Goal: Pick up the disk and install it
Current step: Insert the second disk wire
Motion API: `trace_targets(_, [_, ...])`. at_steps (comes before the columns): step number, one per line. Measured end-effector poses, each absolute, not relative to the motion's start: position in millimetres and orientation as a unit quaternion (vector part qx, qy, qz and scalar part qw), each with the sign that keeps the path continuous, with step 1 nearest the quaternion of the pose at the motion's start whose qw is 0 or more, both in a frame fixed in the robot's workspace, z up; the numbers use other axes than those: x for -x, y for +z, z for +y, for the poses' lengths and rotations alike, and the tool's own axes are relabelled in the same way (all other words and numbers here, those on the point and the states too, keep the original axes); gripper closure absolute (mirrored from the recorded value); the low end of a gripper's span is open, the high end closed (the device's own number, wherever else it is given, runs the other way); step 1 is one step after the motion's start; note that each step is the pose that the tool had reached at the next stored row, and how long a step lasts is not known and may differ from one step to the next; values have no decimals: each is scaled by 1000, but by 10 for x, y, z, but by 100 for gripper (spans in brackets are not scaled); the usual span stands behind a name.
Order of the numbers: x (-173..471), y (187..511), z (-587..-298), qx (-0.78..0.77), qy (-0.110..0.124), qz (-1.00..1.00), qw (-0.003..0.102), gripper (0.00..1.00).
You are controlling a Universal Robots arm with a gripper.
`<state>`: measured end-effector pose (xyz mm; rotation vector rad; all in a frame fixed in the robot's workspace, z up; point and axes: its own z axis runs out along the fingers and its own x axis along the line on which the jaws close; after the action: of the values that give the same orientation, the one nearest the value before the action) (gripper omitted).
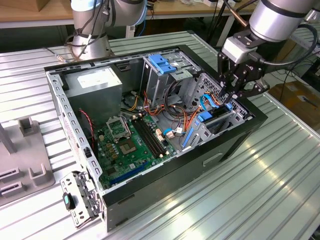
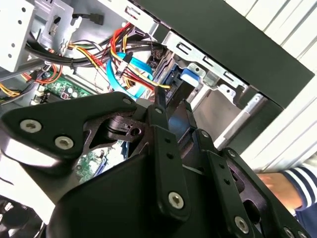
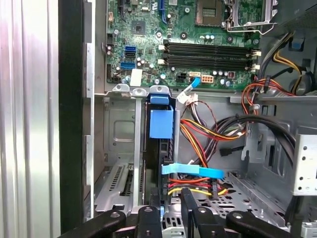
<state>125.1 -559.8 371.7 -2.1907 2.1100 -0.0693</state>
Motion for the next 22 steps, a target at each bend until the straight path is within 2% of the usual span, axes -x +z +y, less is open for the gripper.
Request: trace_targets(22, [-1251,3813,-5598,719,-23,693,49,69])
